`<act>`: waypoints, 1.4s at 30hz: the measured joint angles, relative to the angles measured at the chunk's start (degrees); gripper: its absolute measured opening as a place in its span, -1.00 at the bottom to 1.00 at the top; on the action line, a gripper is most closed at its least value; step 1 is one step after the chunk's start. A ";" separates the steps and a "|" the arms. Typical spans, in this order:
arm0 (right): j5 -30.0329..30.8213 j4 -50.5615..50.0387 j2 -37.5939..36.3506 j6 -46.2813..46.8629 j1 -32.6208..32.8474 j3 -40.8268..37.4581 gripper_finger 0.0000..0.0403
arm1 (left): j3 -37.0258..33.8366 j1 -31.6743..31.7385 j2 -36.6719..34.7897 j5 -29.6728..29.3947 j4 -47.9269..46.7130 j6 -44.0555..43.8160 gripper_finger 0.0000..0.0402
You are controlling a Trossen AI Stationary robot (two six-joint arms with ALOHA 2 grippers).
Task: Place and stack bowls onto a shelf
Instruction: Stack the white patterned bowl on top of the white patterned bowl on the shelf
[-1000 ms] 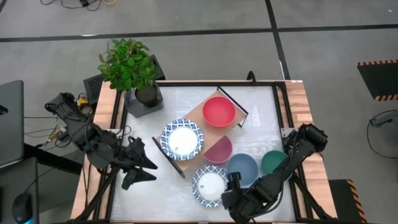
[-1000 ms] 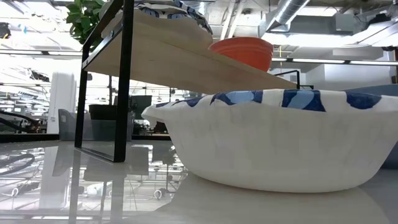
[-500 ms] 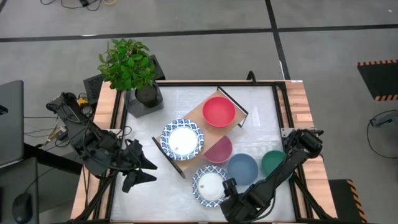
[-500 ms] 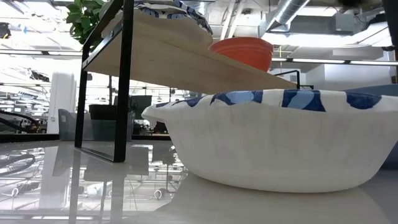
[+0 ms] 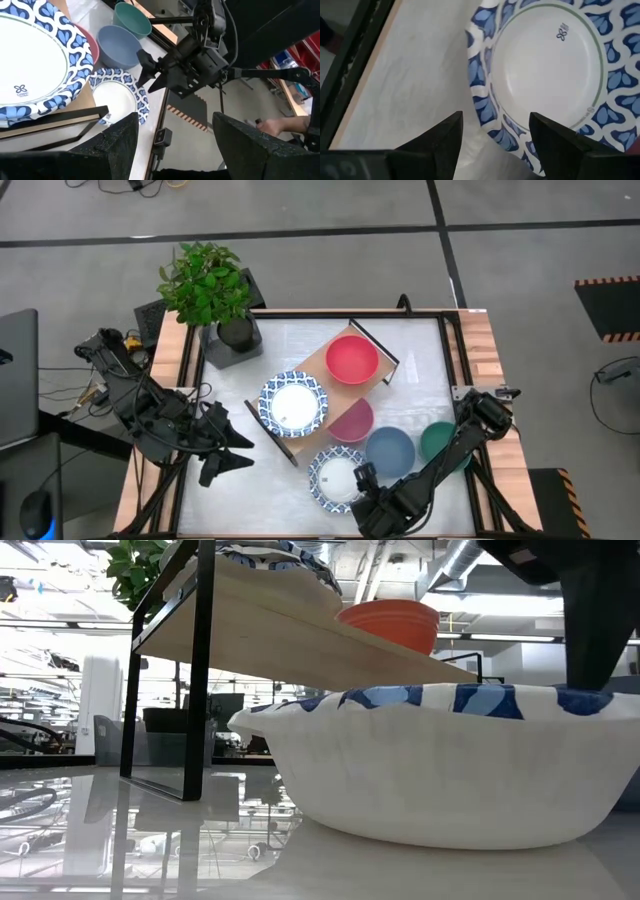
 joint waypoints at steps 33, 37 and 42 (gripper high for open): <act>-2.69 -9.56 3.10 3.76 -0.10 9.81 -0.89 | 0.00 0.00 0.00 -0.66 -0.44 -7.22 0.18; -2.66 -16.11 3.10 3.79 1.13 15.81 -0.90 | 0.00 0.00 0.00 -1.34 -0.44 -10.43 0.18; -2.64 -24.71 3.10 6.08 2.71 24.79 -0.90 | 0.00 0.00 0.18 -1.44 0.25 -13.83 0.18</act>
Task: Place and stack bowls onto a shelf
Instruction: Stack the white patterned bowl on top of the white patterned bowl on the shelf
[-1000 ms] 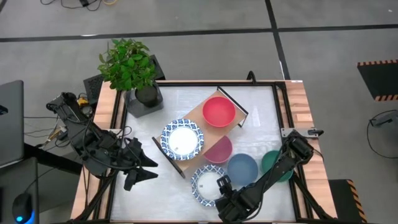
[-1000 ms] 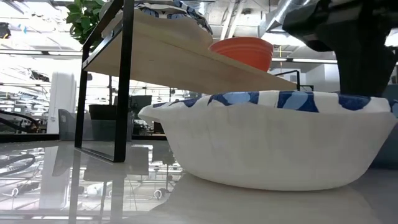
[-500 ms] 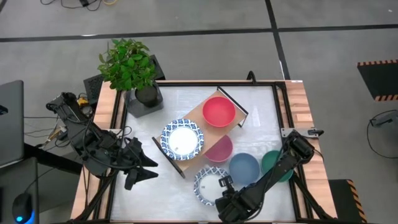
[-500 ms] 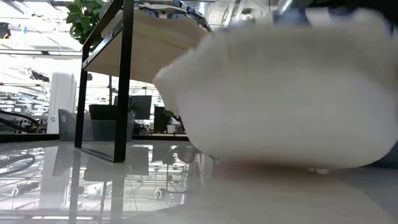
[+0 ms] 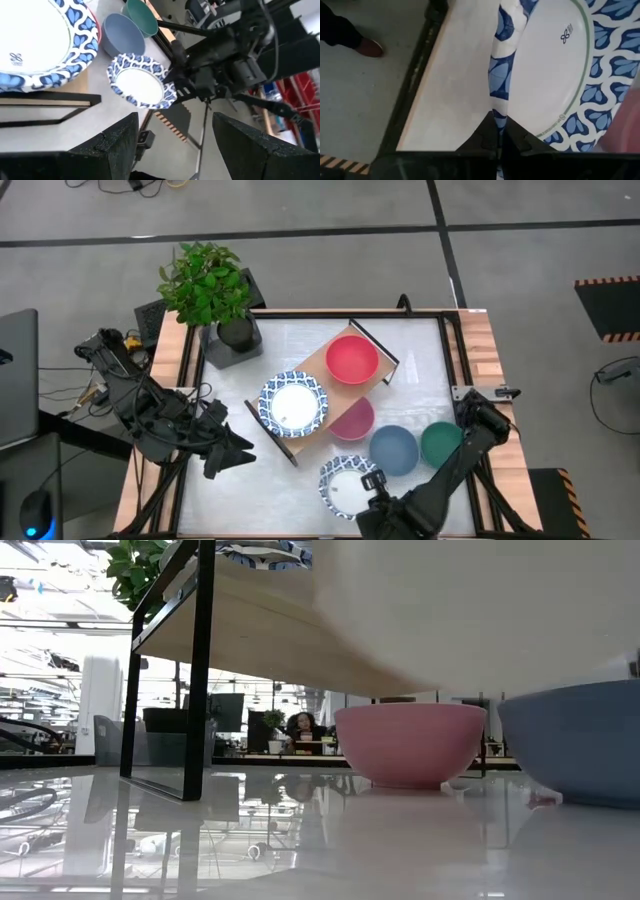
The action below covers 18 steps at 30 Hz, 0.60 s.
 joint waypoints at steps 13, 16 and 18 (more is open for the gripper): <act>4.56 -11.06 -1.85 0.02 2.72 18.63 -0.90 | -0.04 2.33 2.03 3.73 10.38 -4.07 0.18; 5.97 -11.54 -3.60 0.00 2.97 18.56 -0.90 | -0.04 2.98 2.03 3.85 13.74 -4.09 0.18; 6.48 -12.23 -4.47 0.04 2.99 18.85 -0.90 | -0.04 3.47 2.03 4.02 16.05 -2.75 0.18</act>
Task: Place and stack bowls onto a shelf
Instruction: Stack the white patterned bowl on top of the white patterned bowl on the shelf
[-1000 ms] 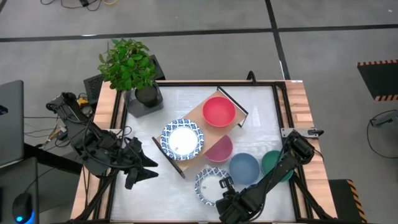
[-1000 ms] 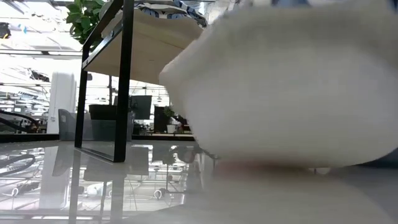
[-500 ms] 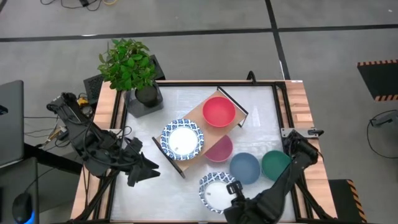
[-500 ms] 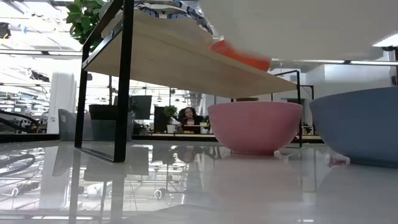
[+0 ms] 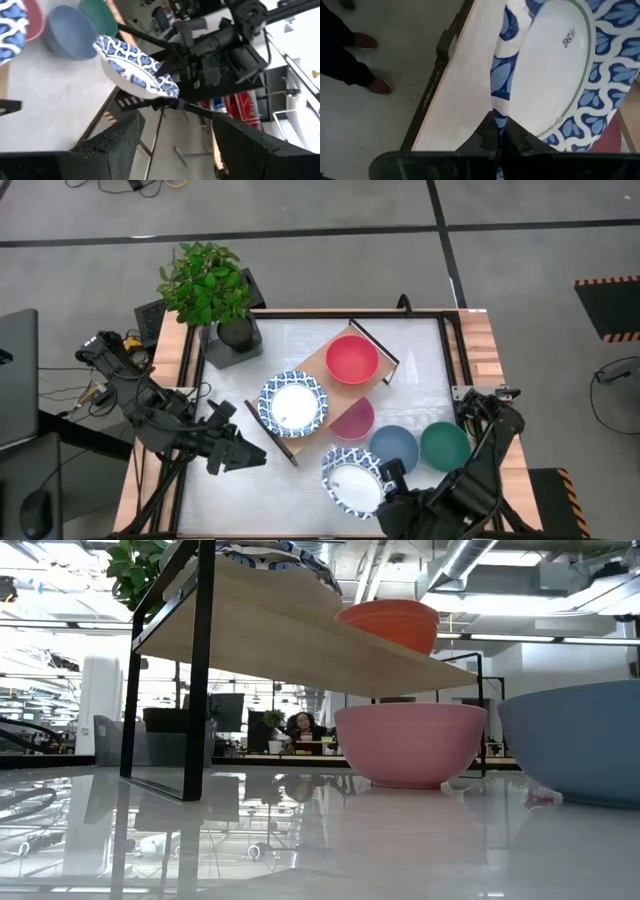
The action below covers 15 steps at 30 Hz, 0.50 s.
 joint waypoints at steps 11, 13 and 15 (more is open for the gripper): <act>3.17 -3.49 -1.21 -4.87 0.24 0.27 -0.90 | 0.00 4.16 -0.02 3.91 2.94 -0.27 0.18; 4.73 -3.56 -1.21 -6.39 0.24 0.27 -0.90 | 0.00 5.10 -0.02 4.67 2.99 -0.26 0.18; 6.19 -3.54 -1.21 -7.59 0.20 0.27 -0.90 | 0.00 5.95 -0.02 5.84 2.96 -0.23 0.18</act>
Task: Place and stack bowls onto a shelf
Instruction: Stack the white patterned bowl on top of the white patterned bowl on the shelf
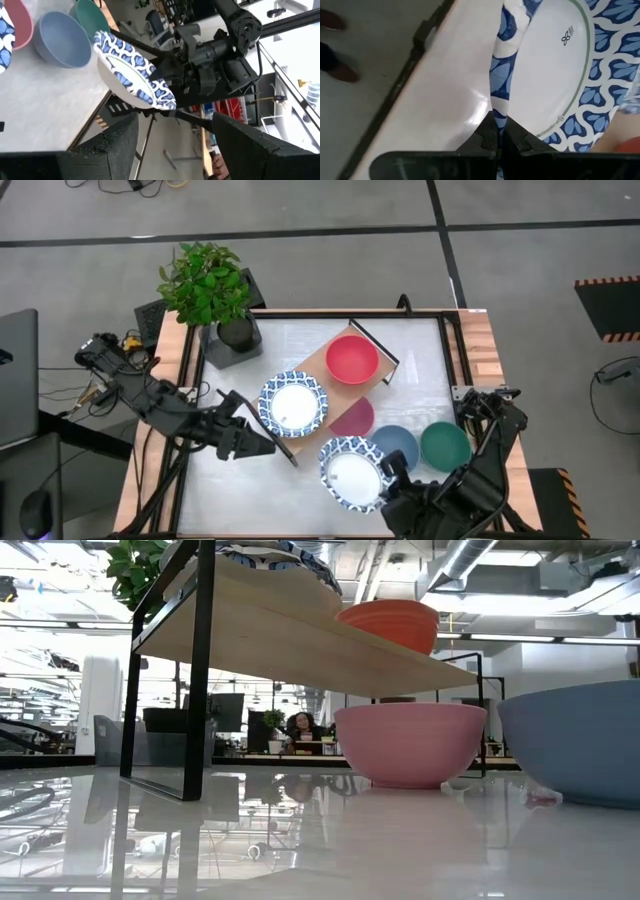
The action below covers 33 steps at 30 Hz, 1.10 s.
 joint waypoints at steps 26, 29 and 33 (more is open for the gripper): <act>11.60 0.02 0.00 -19.29 -3.94 0.00 -0.90 | 0.02 12.77 -0.04 9.95 -2.64 -0.45 0.18; 11.62 0.38 0.00 -19.45 -5.33 0.00 -0.89 | 0.02 13.51 -0.04 13.11 -6.54 -2.41 0.18; 11.64 1.05 0.00 -20.96 -6.59 0.00 -0.89 | 0.02 13.71 -0.04 13.08 -10.15 -3.63 0.18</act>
